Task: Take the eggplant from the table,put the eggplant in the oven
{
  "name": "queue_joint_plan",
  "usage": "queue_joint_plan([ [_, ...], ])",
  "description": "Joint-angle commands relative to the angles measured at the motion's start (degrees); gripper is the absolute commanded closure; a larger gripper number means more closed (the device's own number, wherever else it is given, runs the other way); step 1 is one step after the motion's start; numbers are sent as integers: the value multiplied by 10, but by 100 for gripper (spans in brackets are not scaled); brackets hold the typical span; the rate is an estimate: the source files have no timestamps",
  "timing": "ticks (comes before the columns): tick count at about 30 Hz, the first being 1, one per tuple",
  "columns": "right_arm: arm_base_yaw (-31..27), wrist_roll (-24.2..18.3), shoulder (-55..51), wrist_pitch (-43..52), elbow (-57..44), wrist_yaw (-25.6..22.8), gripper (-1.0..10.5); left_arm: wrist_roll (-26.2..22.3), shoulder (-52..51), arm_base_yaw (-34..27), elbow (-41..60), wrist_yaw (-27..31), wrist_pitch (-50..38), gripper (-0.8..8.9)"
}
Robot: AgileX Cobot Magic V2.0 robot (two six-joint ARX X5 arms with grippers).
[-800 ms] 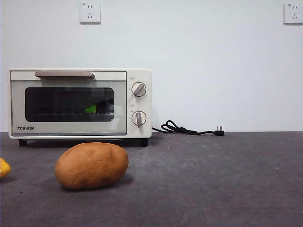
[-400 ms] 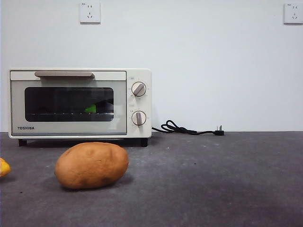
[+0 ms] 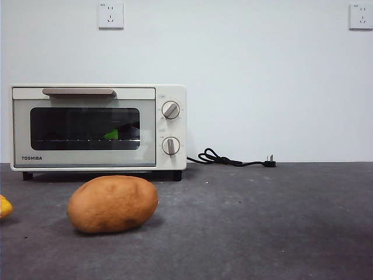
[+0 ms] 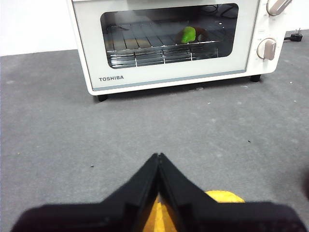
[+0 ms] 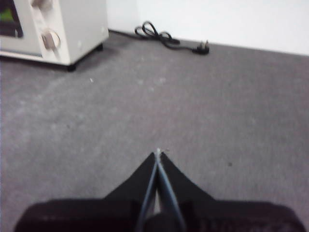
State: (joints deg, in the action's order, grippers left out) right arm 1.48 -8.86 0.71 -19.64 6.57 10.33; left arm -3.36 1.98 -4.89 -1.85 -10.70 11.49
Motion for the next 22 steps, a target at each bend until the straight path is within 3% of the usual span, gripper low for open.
queue_joint_plan([
  [1,0,-3,-3,9,-21,-3,947,4,0,-2,6,-1,-4,817],
  [22,0,-3,-3,100,-58,-5,947,4,1,-2,6,-2,-3,817],
])
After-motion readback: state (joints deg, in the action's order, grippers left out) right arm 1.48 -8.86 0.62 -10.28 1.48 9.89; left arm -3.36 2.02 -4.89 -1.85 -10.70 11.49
